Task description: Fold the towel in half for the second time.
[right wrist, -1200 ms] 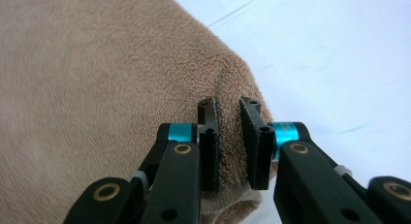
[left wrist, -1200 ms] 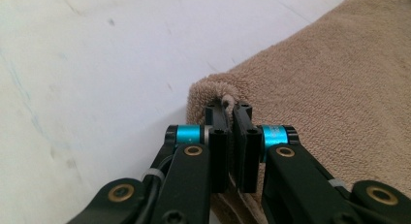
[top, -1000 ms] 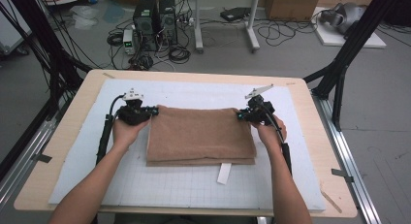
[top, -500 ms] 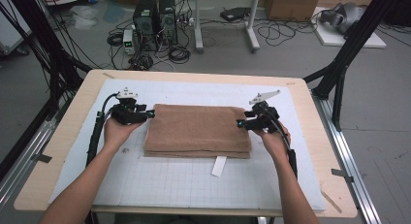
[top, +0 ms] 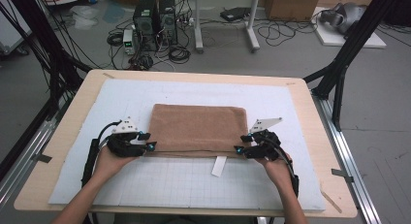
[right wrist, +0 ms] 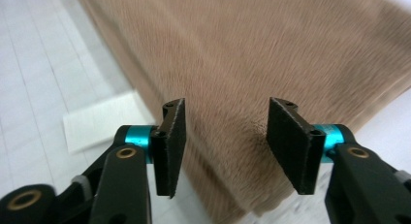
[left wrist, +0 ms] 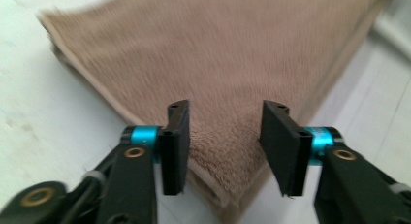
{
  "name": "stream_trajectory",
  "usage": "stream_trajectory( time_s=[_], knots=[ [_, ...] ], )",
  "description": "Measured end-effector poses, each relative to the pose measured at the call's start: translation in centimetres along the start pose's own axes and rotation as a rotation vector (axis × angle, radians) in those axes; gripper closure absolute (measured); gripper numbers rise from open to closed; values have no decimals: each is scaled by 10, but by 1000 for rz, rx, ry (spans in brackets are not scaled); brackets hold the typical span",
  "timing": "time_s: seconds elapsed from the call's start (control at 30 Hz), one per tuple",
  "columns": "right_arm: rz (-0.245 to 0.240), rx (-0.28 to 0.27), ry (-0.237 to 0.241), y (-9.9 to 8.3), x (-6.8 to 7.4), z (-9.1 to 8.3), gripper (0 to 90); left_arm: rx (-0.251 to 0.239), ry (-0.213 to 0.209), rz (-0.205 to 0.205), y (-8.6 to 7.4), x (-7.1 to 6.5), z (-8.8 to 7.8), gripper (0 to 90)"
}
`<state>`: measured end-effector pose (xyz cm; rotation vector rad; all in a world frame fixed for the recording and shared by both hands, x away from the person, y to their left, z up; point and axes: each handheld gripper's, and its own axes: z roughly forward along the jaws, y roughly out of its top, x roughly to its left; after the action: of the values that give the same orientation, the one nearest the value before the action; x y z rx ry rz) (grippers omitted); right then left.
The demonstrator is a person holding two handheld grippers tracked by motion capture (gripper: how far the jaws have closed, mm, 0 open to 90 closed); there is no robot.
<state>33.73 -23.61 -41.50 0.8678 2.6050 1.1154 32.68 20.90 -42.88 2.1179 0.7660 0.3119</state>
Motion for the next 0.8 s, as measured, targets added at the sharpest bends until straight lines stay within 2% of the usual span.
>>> stream_trajectory(
  time_s=[0.07,0.1,0.17,0.2,0.23,0.37,0.43,0.47,0.53,0.6,0.67,0.8],
  knots=[
    [-1,29,20,-5,1,8,590,18,1,20,-7,-2,5,691],
    [-8,44,17,-7,3,12,627,12,10,29,-9,-3,6,754],
    [-30,28,1,-9,5,12,753,4,18,34,-8,-3,4,862],
    [-31,23,18,-8,6,11,808,4,28,32,-7,-2,3,891],
    [-38,16,17,-7,6,9,814,-5,30,24,-7,-1,1,892],
    [-40,5,17,-4,7,1,816,-28,62,12,-8,4,-10,897],
    [-51,12,14,-4,10,1,814,-15,78,11,-10,6,-12,897],
    [-56,20,7,-5,11,1,797,-18,66,-8,-12,7,-12,897],
    [-38,26,18,-7,9,1,720,-29,67,-5,-11,6,-15,894],
    [-14,-22,33,-5,10,-4,663,-73,55,-20,-6,3,-18,827],
    [-8,-71,47,1,12,-7,618,-91,42,-13,1,-1,-17,785],
    [-22,-81,48,16,17,3,611,-103,28,-1,13,-12,-2,763]
  ],
)
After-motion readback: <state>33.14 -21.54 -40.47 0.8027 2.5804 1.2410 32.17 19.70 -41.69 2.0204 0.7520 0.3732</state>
